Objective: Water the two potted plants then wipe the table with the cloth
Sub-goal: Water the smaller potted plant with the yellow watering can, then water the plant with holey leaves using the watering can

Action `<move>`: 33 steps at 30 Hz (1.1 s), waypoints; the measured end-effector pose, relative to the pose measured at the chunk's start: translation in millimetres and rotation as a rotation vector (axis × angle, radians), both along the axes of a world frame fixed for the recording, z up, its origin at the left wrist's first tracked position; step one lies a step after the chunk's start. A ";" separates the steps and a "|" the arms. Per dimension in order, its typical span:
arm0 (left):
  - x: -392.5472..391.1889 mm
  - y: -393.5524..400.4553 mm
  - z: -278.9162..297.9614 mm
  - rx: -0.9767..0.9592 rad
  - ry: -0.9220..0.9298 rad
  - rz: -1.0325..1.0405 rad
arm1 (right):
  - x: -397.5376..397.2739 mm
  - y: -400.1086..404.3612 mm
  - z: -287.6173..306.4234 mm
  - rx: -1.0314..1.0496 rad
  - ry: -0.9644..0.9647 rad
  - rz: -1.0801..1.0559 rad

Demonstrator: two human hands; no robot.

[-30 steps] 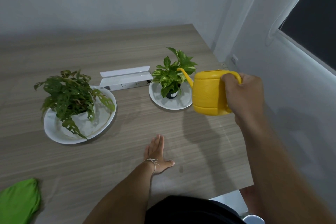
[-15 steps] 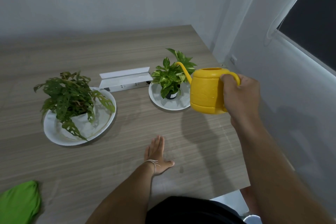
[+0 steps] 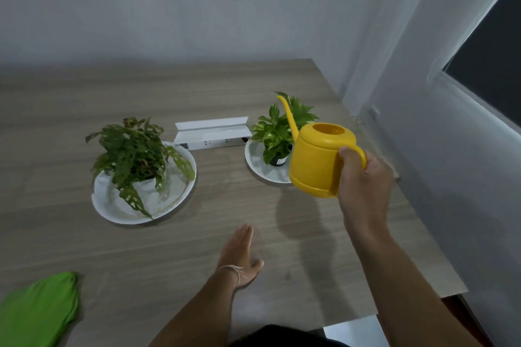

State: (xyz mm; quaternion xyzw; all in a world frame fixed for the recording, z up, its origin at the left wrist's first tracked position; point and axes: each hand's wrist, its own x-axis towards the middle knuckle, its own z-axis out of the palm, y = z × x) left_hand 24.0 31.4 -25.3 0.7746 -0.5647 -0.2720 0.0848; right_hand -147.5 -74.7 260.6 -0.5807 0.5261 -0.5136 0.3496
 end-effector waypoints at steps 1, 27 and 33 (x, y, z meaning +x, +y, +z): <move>2.3 5.5 1.0 0.003 -0.005 0.017 | 4.5 3.2 0.4 0.000 -0.008 0.012; 193.9 200.7 12.9 0.165 0.066 0.366 | 208.0 148.9 -12.7 0.037 0.061 0.372; 198.2 198.2 12.0 0.243 0.102 0.349 | 229.8 154.7 -16.4 0.066 0.160 0.380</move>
